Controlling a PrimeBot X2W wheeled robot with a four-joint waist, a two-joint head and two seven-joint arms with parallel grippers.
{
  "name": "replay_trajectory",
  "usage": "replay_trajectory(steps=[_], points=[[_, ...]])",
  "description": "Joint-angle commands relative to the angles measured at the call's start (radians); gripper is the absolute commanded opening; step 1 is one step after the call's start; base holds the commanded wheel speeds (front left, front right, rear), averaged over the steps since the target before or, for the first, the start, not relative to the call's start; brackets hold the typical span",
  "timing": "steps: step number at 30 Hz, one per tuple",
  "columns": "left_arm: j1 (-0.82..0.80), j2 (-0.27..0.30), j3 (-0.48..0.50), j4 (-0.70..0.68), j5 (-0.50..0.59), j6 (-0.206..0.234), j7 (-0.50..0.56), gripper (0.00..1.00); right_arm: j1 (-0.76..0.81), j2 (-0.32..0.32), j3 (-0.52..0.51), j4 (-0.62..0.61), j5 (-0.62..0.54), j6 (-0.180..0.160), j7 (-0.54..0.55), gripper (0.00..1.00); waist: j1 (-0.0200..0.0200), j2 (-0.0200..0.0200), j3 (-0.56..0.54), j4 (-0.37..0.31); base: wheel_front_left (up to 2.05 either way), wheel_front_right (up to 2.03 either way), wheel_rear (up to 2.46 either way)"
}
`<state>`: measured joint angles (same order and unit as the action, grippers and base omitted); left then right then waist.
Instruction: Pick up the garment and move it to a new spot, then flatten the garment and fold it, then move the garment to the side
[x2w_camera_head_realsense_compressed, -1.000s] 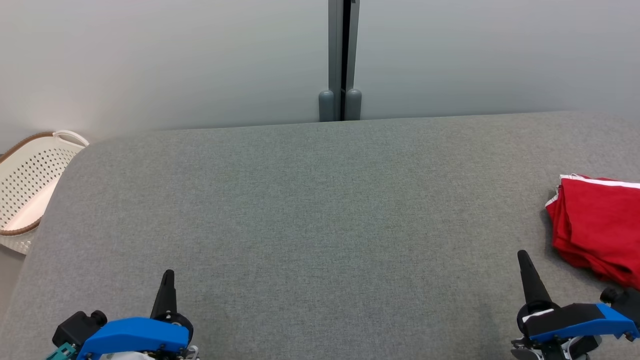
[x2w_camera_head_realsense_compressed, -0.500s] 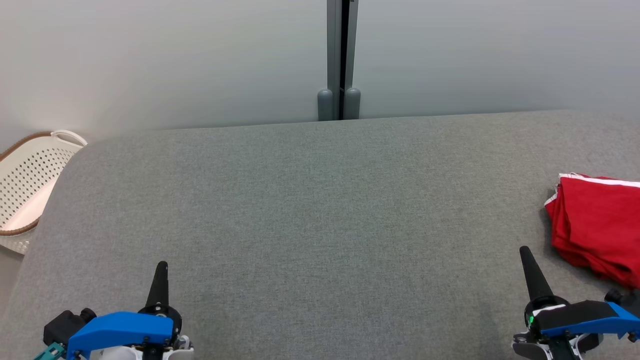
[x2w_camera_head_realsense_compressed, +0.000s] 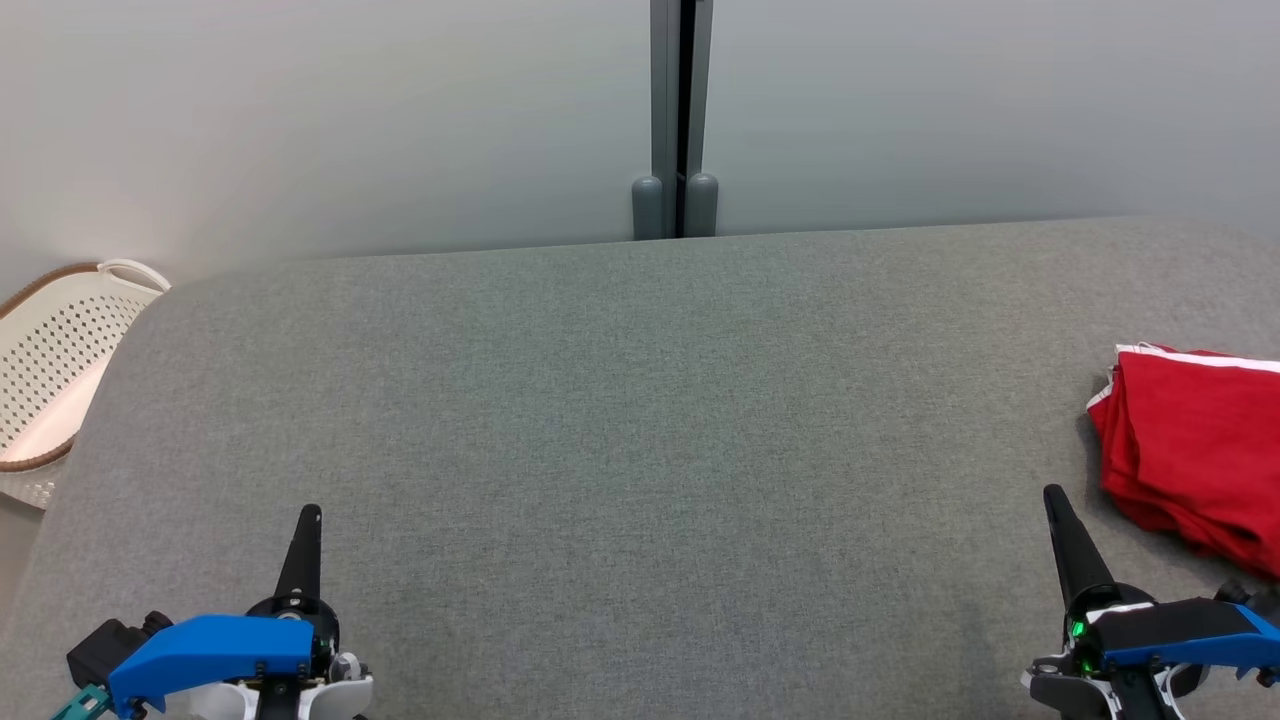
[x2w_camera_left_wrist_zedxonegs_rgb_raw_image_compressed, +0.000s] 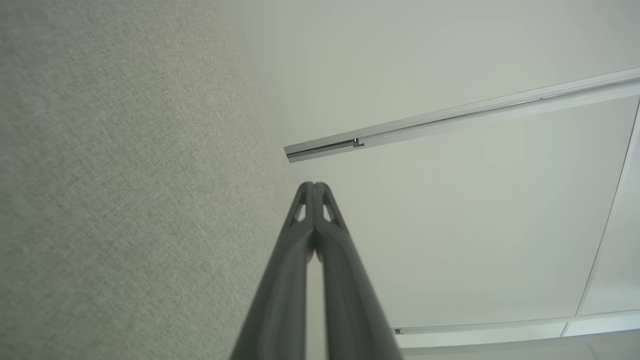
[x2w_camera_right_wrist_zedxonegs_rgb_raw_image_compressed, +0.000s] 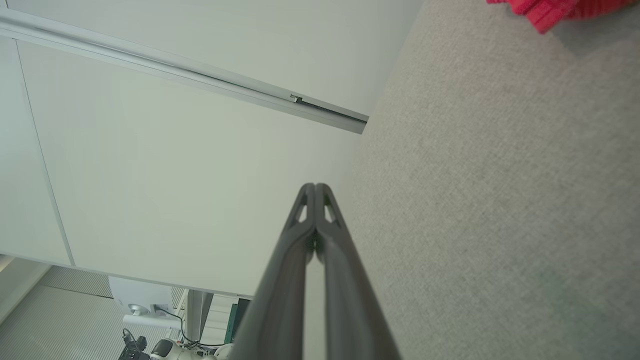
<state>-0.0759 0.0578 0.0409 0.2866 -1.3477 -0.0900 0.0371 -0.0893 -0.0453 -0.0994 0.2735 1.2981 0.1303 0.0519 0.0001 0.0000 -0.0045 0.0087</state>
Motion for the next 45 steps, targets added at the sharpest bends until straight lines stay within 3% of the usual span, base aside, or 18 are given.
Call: replay_trajectory(steps=[1,35,45], points=[[-0.020,0.001,0.008,-0.012,-0.021,-0.009,0.008,0.00,-0.023,-0.007,-0.003,-0.011,0.028,0.001,0.007,0.00,0.0000,0.0000,0.000,0.000,0.00,0.00,0.00],[-0.036,-0.008,0.070,-0.041,-0.240,-0.041,0.073,0.00,-0.025,-0.008,-0.015,-0.029,0.290,0.001,0.059,0.00,-0.0001,0.0000,0.007,-0.008,0.00,0.00,0.00],[-0.037,-0.009,0.077,-0.044,-0.267,-0.044,0.081,0.00,-0.026,-0.008,-0.016,-0.031,0.316,0.001,0.065,0.00,-0.0001,0.0000,0.008,-0.009,0.00,0.00,0.00]])
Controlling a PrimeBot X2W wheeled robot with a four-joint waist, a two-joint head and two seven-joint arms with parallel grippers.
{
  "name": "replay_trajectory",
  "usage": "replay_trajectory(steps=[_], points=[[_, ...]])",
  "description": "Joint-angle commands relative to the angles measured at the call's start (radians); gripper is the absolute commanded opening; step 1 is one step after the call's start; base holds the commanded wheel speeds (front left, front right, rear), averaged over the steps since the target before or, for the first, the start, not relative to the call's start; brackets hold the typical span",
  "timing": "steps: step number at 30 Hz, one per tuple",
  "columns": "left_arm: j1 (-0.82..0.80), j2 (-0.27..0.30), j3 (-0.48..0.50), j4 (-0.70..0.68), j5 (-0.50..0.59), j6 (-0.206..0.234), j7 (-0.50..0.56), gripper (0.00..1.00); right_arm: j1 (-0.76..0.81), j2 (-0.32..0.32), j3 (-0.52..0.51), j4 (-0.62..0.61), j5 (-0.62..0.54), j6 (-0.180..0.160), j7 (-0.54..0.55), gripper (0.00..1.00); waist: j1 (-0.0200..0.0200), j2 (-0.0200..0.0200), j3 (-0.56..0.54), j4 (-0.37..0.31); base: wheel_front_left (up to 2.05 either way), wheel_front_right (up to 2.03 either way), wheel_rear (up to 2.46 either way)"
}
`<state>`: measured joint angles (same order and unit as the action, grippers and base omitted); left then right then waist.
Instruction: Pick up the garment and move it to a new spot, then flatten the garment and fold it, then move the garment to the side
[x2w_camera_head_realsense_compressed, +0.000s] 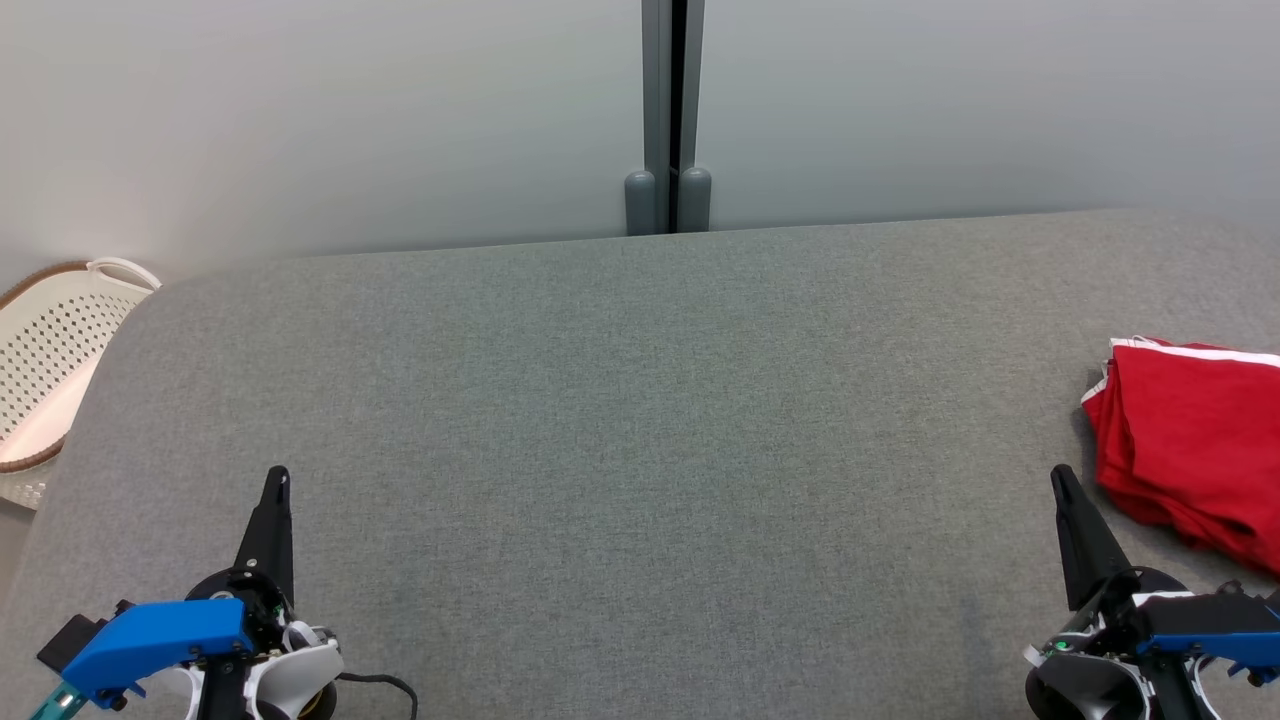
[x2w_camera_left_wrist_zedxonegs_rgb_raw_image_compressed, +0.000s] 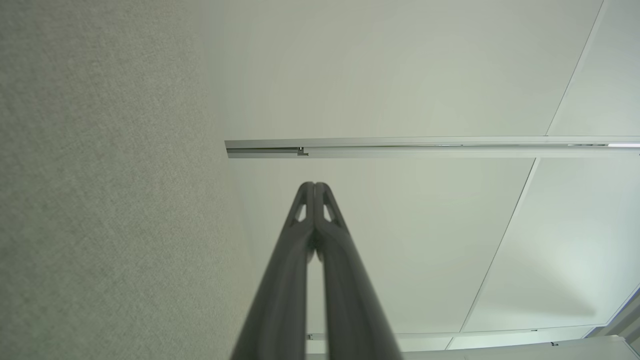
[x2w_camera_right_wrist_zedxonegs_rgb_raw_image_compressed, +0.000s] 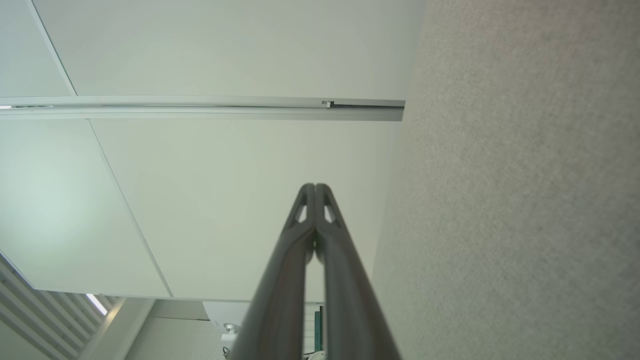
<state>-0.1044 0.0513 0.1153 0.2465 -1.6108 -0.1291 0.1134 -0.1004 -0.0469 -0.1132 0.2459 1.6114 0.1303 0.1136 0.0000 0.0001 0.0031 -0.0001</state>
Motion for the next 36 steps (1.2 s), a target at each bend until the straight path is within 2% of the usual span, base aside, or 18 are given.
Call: replay_trajectory(steps=[1,36], points=[[-0.009,-0.002,0.003,-0.004,-0.004,-0.005,0.005,0.00,-0.015,-0.006,-0.002,-0.003,0.003,0.001,0.004,0.00,0.0000,-0.0001,0.000,0.000,0.00,0.00,0.00],[-0.009,-0.002,0.002,-0.004,-0.004,-0.005,0.005,0.00,-0.015,-0.006,-0.002,-0.003,0.003,0.001,0.004,0.00,0.0000,-0.0001,0.000,0.000,0.00,0.00,0.00]])
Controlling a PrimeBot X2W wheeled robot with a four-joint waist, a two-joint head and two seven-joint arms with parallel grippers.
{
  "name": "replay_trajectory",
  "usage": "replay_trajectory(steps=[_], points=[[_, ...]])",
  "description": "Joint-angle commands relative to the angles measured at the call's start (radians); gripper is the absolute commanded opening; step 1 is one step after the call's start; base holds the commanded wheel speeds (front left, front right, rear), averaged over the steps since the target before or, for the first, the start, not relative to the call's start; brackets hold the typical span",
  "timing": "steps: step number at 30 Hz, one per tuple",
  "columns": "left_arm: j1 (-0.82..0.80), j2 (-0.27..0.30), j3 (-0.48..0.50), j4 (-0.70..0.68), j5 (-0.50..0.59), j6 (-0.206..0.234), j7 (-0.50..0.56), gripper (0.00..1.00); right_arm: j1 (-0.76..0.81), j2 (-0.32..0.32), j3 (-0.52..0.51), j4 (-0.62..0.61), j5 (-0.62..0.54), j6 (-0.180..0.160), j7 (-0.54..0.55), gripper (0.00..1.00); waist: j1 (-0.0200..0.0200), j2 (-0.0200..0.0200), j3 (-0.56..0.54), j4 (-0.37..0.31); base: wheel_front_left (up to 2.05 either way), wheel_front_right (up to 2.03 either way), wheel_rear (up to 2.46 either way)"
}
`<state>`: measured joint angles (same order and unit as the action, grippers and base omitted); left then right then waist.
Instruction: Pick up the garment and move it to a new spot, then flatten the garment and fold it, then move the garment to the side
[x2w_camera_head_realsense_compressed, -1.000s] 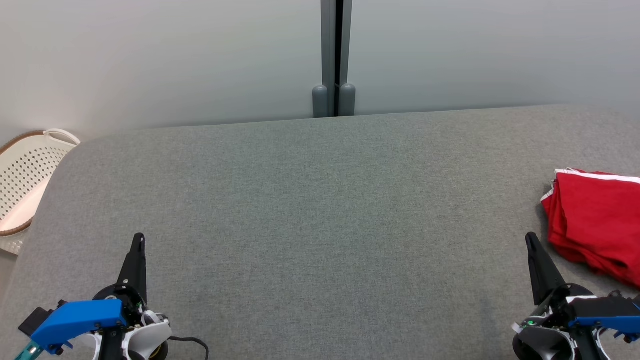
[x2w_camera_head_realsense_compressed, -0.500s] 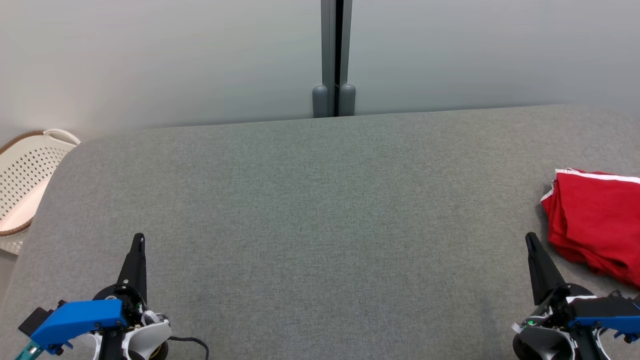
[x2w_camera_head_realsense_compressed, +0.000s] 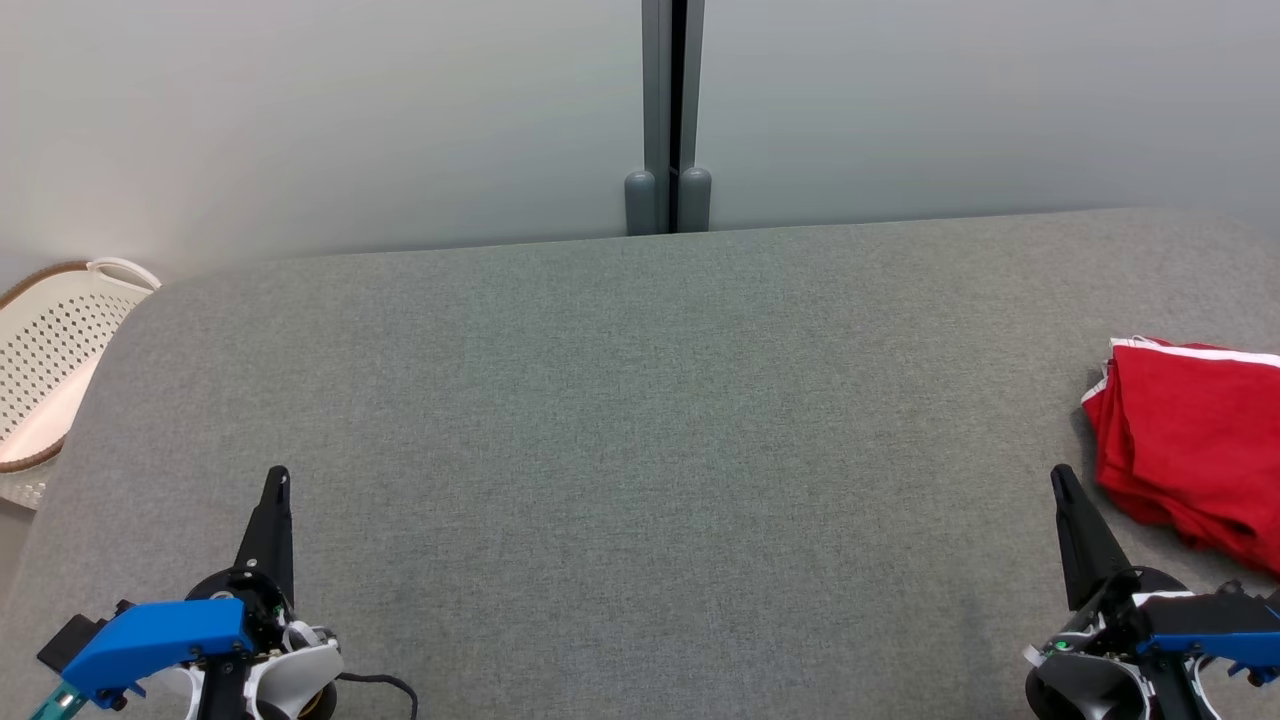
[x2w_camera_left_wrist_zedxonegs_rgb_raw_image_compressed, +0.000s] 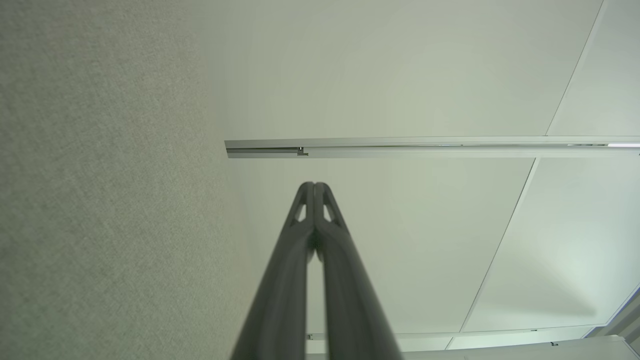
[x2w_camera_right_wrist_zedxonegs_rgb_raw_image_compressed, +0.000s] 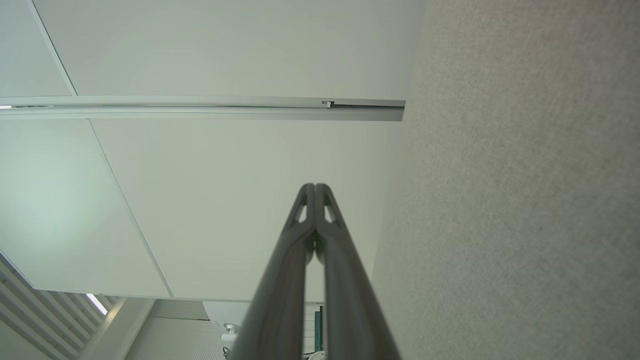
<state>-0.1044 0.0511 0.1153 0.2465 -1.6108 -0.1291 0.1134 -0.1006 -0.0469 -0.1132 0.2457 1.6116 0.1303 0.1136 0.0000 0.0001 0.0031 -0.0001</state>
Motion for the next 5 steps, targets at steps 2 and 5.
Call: replay_trajectory(steps=[2,5], points=[[-0.009,-0.002,0.002,-0.004,-0.004,-0.005,0.005,0.00,-0.014,-0.006,-0.002,-0.003,0.003,0.001,0.004,0.00,0.0000,-0.0001,0.000,0.000,0.00,0.00,0.00],[-0.009,-0.002,0.002,-0.004,-0.004,-0.005,0.005,0.00,-0.014,-0.006,-0.002,-0.003,0.003,0.001,0.003,0.00,0.0000,-0.0001,0.000,0.000,0.00,0.00,0.00]])
